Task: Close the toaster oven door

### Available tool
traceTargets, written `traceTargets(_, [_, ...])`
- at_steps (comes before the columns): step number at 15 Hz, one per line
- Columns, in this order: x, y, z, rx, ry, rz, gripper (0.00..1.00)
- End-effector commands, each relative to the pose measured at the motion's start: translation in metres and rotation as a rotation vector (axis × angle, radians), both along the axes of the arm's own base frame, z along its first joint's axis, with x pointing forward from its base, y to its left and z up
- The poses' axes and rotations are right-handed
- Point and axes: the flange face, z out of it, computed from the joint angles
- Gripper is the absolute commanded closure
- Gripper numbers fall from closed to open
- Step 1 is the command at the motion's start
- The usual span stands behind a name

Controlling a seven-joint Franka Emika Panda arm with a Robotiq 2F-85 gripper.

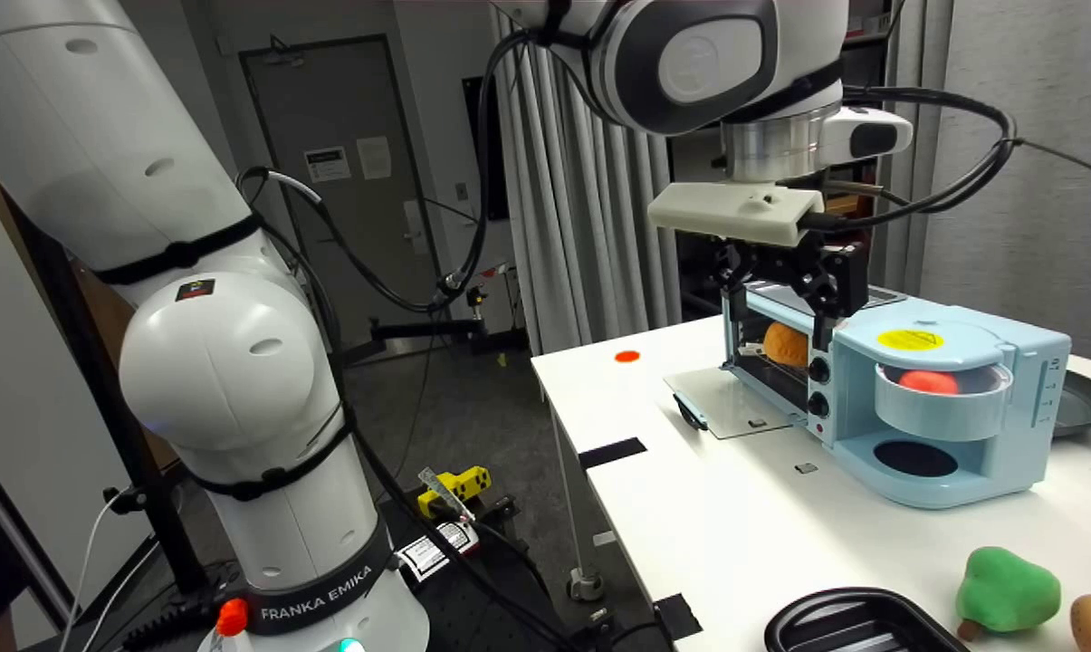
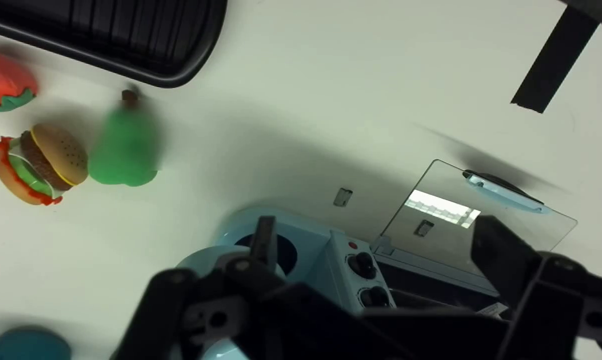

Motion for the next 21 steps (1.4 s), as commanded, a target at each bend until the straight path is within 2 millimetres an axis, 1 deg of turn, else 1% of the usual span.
traceTargets(1, [0.0001, 0.0002, 0.0004, 0.0, 0.001, 0.0, 0.0])
traceTargets(19, [0.0001, 0.0002, 0.0004, 0.0, 0.001, 0.0, 0.0])
traceTargets(21, [0.0018, 0.0052, -0.0065, -0.016, 0.013, 0.014, 0.0])
